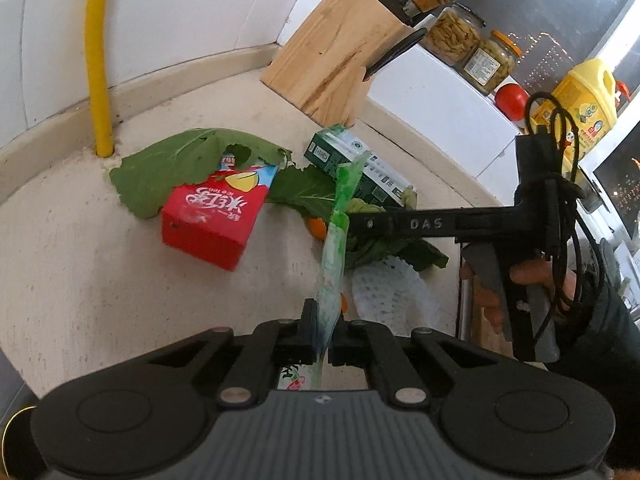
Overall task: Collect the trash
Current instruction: 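Lift the green wrapper with the left tool while the right tool grasps the bok choy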
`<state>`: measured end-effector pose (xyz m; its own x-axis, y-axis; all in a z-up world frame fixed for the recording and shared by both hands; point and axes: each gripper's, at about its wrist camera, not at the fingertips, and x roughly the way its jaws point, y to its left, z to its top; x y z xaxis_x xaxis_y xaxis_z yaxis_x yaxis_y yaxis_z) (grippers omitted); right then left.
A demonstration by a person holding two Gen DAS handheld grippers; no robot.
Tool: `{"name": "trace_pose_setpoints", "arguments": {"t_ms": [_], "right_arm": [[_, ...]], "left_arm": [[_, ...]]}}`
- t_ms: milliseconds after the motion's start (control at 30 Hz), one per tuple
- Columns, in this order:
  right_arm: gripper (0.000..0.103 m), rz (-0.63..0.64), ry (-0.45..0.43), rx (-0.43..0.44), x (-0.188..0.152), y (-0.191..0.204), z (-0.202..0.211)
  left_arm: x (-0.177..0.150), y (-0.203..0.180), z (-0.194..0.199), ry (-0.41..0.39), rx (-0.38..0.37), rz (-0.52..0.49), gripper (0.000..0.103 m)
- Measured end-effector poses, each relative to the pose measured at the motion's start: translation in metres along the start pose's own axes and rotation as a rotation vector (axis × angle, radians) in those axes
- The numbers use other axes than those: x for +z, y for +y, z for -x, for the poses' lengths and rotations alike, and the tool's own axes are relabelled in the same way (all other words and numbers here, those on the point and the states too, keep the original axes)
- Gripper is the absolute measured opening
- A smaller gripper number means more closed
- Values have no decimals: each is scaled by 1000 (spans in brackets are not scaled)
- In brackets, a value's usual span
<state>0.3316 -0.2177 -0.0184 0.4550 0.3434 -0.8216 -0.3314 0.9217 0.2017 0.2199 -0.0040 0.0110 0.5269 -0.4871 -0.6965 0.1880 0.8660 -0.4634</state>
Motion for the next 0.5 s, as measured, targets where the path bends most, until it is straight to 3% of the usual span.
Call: {"name": "trace_pose_setpoints", "arguments": {"t_ms": [100, 167, 500], "right_arm": [[59, 51, 11, -3, -7, 10, 7], [54, 45, 13, 2, -9, 10, 12], [52, -136, -125, 135, -24, -5, 63]], "left_arm": [[-2, 2, 3, -4, -6, 10, 2], [-2, 2, 2, -3, -7, 10, 2], [2, -2, 8, -20, -25, 7, 2]]}}
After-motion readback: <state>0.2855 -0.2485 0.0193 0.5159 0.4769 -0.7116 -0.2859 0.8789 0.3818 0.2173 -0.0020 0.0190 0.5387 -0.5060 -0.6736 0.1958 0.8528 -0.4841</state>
